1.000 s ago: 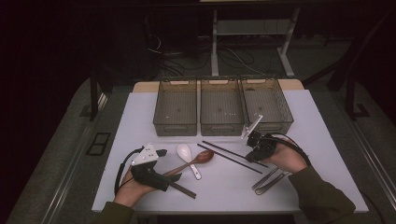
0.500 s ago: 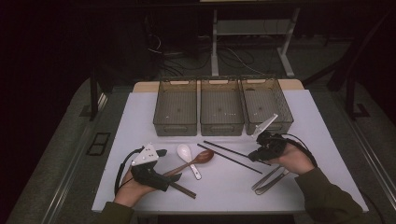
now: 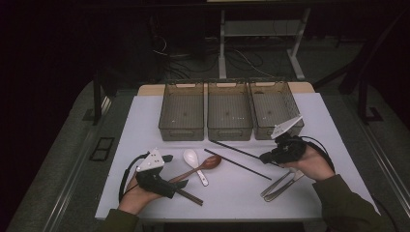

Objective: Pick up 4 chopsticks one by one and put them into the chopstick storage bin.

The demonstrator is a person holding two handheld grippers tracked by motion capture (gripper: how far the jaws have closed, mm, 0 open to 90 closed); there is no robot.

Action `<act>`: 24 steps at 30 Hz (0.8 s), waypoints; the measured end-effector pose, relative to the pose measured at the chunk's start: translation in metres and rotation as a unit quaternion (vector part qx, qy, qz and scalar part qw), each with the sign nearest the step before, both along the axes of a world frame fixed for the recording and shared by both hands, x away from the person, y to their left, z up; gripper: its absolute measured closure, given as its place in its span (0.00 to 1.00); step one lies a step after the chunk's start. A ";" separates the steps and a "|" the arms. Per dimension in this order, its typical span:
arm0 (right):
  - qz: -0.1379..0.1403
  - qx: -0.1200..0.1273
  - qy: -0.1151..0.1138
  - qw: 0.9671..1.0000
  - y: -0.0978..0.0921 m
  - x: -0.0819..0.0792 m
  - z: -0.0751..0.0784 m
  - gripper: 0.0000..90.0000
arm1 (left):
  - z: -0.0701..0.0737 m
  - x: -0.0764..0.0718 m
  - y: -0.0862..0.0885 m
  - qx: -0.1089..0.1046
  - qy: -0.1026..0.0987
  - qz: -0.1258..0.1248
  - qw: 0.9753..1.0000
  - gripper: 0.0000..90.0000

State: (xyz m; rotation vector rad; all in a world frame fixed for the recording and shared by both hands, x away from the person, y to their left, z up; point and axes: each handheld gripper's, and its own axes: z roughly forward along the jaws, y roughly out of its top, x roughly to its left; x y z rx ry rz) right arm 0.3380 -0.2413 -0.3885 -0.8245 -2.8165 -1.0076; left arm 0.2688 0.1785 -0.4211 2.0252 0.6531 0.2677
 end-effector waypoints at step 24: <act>-0.028 0.074 -0.037 0.996 -0.001 0.009 0.023 0.95 | -0.002 0.001 -0.001 -0.002 0.002 0.000 1.000 0.00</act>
